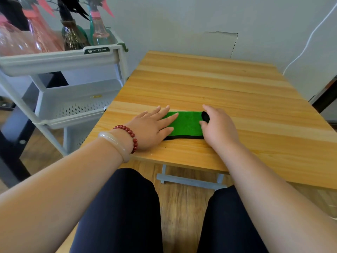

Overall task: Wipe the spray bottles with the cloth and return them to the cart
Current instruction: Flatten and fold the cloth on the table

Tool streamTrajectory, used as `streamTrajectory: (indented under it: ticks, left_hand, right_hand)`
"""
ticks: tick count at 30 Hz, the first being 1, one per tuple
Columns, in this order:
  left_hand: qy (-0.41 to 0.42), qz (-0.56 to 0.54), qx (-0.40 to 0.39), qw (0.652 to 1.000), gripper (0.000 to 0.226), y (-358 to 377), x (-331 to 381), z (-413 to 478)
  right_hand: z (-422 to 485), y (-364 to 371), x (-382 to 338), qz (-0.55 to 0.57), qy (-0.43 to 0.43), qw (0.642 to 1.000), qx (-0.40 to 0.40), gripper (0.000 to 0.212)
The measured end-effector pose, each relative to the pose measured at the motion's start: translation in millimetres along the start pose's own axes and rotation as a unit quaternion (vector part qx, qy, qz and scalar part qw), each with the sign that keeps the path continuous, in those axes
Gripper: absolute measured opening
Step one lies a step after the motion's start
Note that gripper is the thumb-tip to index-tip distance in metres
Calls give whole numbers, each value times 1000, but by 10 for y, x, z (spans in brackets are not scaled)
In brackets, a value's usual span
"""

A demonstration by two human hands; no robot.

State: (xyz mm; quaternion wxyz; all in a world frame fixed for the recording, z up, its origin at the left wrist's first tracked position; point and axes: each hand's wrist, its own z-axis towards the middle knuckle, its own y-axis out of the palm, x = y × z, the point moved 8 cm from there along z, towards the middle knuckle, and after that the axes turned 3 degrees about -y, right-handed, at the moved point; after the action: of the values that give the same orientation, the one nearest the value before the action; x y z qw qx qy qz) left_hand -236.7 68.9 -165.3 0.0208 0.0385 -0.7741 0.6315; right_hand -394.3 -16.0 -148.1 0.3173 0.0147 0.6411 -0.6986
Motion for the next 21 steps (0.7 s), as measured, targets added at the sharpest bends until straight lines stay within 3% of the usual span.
streamTrajectory:
  ticks: [5, 9, 12, 21]
  left_hand:
    - [-3, 23, -38, 999, 54, 84, 61, 29]
    - [-22, 0, -21, 1000, 55, 22, -130, -22]
    - [-33, -26, 4, 999, 55, -15, -311, -100]
    - [-121, -130, 100, 979, 46, -313, -1046, -515]
  right_hand:
    - [91, -215, 111, 109, 50, 989, 81, 47]
    - [152, -340, 54, 138, 61, 980, 127, 28]
    - [149, -266, -172, 163, 31, 979, 119, 19]
    - [145, 12, -1065, 181, -52, 979, 72, 27]
